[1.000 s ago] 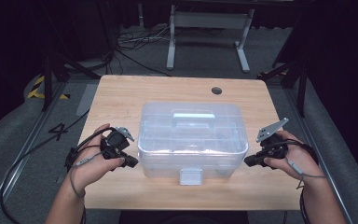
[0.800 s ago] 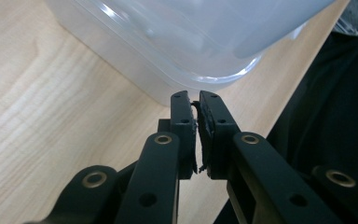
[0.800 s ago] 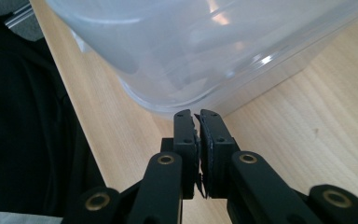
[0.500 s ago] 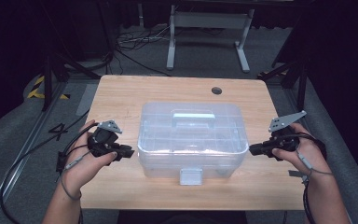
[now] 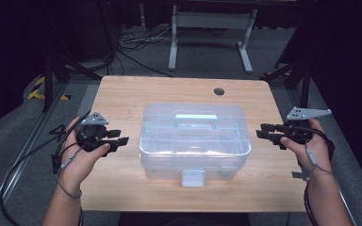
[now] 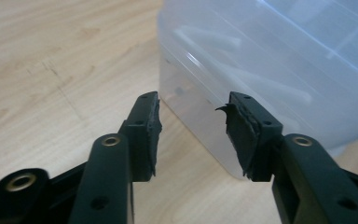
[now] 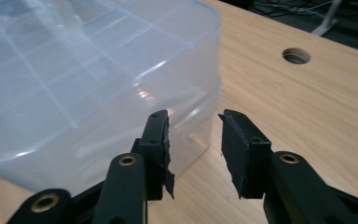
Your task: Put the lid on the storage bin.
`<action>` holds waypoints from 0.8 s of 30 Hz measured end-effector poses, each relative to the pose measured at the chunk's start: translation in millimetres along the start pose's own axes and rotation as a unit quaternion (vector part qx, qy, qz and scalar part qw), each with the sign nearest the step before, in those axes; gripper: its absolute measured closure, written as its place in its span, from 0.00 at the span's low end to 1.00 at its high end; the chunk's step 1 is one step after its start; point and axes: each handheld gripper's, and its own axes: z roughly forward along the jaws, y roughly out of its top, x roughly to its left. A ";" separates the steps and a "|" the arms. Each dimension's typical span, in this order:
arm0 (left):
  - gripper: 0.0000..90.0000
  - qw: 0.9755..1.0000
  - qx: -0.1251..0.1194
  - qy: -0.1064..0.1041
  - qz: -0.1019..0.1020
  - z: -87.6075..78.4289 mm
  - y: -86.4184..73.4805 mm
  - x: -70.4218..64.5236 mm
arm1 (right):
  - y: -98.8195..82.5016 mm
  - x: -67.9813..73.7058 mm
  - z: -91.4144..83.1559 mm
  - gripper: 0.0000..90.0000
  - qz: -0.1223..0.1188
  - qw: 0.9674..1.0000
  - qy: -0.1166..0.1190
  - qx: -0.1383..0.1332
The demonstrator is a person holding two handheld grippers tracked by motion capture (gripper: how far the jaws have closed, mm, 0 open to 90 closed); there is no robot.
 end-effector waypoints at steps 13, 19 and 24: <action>0.50 0.999 -0.026 0.036 -0.015 17.9 -12.2 27.0 | -16.4 -32.4 15.1 0.53 0.015 0.999 -0.048 -0.012; 0.49 0.999 -0.018 0.047 -0.018 26.1 -17.3 35.7 | -26.2 -46.6 23.9 0.50 0.016 0.998 -0.061 -0.007; 0.47 0.998 -0.008 0.047 -0.028 36.1 -23.6 43.1 | -37.9 -59.9 34.8 0.49 0.025 0.998 -0.066 0.000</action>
